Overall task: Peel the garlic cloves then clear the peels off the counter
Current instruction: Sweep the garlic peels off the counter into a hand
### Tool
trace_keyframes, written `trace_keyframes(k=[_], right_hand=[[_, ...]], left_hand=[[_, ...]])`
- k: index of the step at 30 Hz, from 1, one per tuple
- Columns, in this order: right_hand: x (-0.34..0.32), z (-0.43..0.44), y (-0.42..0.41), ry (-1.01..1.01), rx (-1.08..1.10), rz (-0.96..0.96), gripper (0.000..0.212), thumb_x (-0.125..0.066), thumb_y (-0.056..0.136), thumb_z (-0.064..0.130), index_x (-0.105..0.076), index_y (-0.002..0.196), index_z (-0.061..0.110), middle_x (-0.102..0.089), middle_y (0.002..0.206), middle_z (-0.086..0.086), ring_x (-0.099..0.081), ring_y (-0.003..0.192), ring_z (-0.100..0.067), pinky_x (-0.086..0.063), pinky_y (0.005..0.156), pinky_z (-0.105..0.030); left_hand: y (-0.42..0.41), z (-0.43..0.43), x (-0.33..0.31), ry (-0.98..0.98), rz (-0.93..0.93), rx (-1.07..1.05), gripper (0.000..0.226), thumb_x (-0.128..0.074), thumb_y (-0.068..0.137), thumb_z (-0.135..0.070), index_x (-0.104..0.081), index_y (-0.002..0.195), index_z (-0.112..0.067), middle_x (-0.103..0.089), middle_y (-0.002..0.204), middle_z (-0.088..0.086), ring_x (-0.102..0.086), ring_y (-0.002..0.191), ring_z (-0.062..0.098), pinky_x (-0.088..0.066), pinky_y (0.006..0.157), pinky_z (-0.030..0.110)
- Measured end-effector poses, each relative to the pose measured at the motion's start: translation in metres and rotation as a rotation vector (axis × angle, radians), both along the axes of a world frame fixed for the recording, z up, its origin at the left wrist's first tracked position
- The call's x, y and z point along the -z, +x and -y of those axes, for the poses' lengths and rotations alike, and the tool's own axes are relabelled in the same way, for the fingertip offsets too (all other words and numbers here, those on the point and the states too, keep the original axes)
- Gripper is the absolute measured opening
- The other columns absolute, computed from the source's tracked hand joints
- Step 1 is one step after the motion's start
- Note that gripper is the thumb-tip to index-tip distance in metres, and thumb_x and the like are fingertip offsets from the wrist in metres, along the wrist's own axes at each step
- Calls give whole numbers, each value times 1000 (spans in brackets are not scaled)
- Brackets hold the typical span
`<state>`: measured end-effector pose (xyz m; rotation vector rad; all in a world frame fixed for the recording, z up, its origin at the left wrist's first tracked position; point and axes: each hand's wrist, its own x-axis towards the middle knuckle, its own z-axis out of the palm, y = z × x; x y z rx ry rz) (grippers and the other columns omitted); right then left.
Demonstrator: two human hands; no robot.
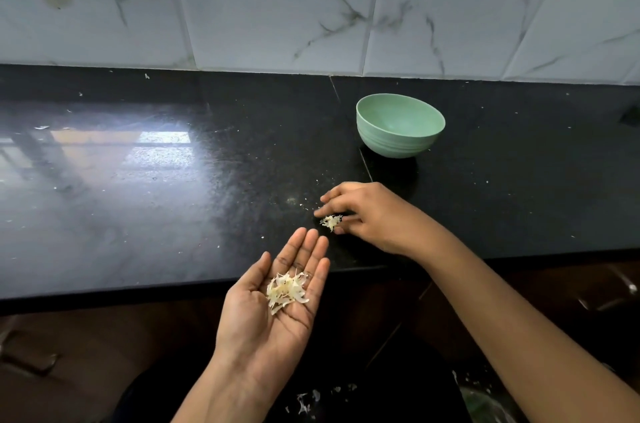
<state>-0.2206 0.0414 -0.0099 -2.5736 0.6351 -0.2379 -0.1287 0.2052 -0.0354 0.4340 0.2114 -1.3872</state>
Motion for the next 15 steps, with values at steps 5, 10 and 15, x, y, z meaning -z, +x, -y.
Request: trace_keyframes(k=[5, 10, 15], right_hand=[[8, -2, -3, -166, -93, 94, 17, -68, 81, 1, -75, 95, 8, -71, 102, -6, -66, 94, -18, -50, 84, -31], [21, -3, 7, -297, -34, 188, 16, -65, 77, 0, -75, 85, 10, -72, 88, -4, -67, 84, -20, -54, 75, -37], [-3, 11, 9, 676, 341, 421, 13, -63, 82, -8, -70, 84, 3, -72, 70, 0, -66, 67, -5, -52, 65, -14]], left_hand=[[-1, 0, 2, 7, 3, 14, 50, -35, 96, -23, -74, 88, 8, -70, 107, 19, -69, 93, 31, -51, 75, 51], [-3, 1, 1, 7, 14, 33, 51, -34, 97, -23, -73, 90, 9, -70, 107, 21, -70, 92, 32, -51, 74, 52], [-4, 6, 1, 19, 16, 73, 51, -33, 97, -24, -72, 92, 10, -69, 109, 21, -68, 96, 33, -51, 76, 53]])
